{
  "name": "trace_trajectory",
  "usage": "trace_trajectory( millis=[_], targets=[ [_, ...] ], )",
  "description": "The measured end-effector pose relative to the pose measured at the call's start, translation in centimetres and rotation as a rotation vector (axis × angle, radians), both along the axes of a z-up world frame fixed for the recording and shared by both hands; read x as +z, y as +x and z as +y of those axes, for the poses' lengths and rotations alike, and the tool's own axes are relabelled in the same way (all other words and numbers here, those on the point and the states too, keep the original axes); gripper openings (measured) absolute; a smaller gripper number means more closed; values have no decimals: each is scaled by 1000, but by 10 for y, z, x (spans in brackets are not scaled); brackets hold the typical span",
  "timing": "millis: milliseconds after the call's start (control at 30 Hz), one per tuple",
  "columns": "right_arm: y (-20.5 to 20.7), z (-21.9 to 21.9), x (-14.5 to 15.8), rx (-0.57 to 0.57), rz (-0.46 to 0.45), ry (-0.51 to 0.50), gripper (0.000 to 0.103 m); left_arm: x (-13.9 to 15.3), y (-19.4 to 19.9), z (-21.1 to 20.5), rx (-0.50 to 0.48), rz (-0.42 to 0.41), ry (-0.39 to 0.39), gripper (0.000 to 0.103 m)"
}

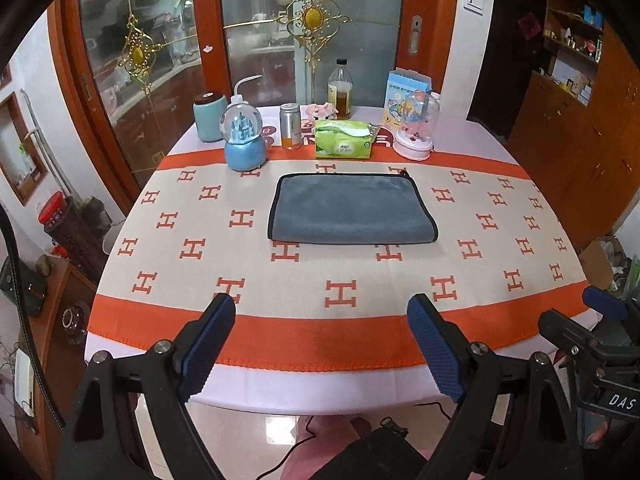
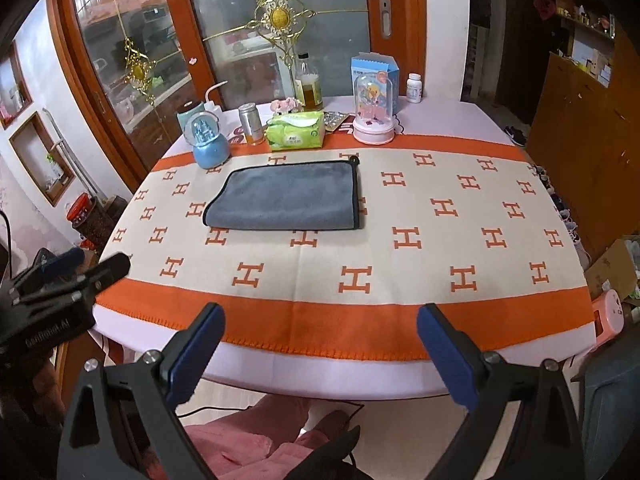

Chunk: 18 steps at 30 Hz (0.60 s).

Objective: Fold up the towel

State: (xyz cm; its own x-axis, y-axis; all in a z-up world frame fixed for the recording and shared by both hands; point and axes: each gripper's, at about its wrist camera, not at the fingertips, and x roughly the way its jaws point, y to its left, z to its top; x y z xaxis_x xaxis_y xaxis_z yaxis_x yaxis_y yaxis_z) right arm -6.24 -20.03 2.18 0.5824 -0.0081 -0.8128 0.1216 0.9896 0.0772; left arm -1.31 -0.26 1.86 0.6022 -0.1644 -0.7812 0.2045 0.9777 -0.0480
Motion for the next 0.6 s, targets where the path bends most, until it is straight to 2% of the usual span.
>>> trace_trajectory(
  millis=[200, 267, 367, 600],
  targets=[
    [-3, 8, 3, 4, -29, 4, 97, 0, -6, -5, 31, -18, 21, 87],
    [-3, 10, 4, 0, -37, 5, 102, 0, -5, -4, 48, -25, 31, 87],
    [-5, 11, 2, -17, -40, 11, 103, 0, -7, -3, 58, -37, 45, 87],
    [-5, 15, -1, -20, -45, 11, 103, -4, -9, -3, 72, -20, 59, 88]
  ],
)
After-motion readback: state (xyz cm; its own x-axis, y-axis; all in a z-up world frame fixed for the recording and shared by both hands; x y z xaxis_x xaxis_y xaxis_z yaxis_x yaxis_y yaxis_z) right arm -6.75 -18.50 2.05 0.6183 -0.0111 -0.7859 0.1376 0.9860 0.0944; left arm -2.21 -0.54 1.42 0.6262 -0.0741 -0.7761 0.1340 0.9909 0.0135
